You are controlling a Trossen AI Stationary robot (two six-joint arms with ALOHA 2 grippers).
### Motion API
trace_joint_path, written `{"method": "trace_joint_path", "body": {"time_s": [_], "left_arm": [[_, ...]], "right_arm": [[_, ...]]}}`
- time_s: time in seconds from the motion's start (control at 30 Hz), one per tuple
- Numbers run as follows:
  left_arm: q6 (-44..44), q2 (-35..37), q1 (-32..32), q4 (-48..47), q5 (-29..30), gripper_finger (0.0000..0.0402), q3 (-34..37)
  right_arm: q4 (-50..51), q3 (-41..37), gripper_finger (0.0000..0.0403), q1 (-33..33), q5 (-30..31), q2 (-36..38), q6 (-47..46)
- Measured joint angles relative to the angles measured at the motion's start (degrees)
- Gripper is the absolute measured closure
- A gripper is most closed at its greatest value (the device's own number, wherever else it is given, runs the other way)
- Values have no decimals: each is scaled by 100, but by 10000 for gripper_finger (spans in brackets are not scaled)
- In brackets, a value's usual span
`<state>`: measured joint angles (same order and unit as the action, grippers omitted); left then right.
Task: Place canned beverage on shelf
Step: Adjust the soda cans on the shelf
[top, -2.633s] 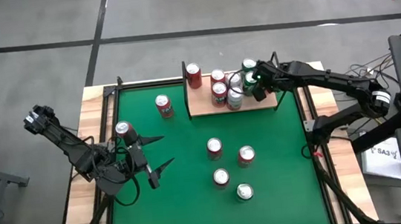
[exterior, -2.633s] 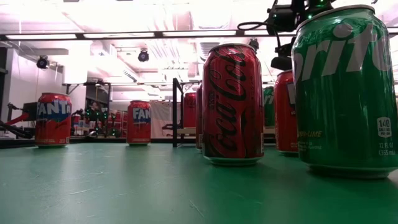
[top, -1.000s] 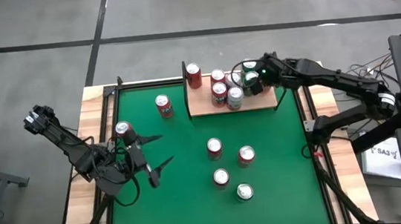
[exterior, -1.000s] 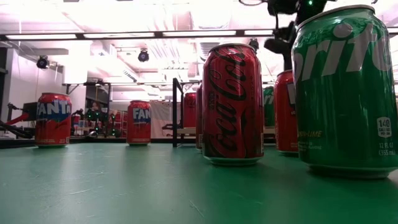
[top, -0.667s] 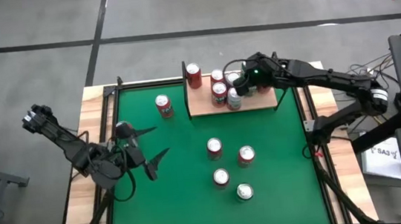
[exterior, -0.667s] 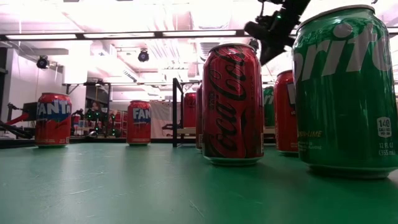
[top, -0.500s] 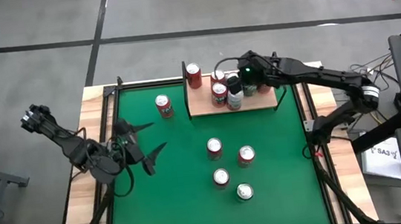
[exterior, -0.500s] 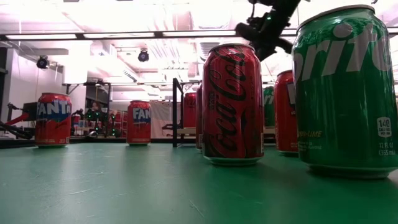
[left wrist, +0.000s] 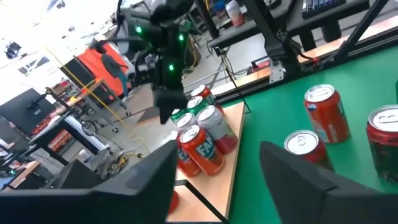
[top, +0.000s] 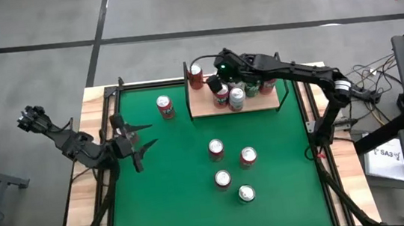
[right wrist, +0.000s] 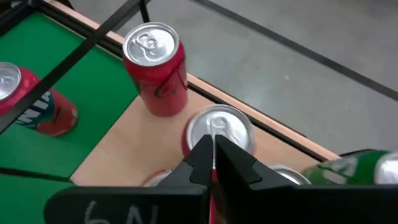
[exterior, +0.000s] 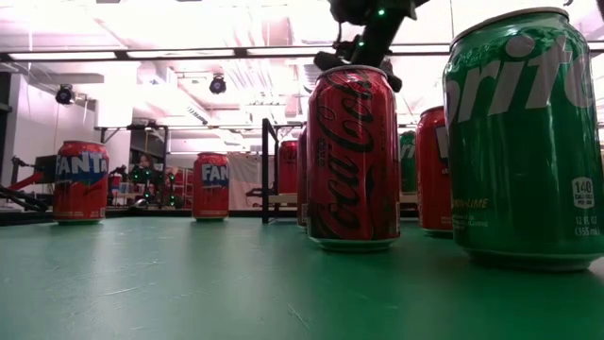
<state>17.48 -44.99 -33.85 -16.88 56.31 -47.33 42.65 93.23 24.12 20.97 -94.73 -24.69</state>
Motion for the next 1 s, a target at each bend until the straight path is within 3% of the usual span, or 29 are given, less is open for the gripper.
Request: {"method": "trace_joint_path", "body": {"time_s": [0.23, 0.3, 0.53, 1.0], "left_arm": [[148, 202, 0, 26, 0, 358, 221], [309, 207, 0, 38, 0, 390, 227], [706, 223, 0, 196, 11, 376, -41], [603, 275, 0, -20, 20, 400, -20]], "right_arm": [[-10, 129, 394, 0, 2, -274, -86], [-7, 129, 394, 2, 2, -316, -85], [-16, 129, 394, 0, 109, -363, -136], [-164, 120, 394, 0, 415, -664, -142]]}}
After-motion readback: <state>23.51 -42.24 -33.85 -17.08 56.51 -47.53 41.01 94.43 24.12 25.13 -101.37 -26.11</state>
